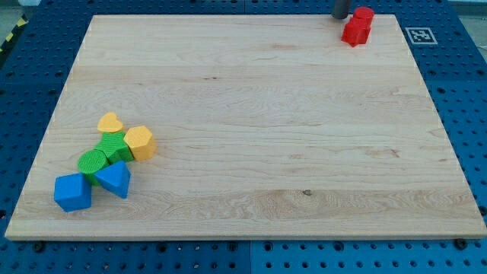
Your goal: Push the yellow hexagon closer to the green star
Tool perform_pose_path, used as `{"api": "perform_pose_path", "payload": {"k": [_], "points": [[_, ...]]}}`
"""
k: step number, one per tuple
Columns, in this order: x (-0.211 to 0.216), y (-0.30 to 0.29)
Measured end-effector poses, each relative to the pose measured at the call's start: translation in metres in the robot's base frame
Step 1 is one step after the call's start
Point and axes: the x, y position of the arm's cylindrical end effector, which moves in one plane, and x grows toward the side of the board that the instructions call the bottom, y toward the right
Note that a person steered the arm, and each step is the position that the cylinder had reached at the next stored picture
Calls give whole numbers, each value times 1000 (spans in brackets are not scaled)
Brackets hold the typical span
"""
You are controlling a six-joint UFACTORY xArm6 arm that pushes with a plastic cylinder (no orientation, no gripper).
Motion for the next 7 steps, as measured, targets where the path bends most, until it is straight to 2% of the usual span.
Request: {"api": "perform_pose_path", "payload": {"k": [4, 7], "points": [[0, 80], [20, 86]]}}
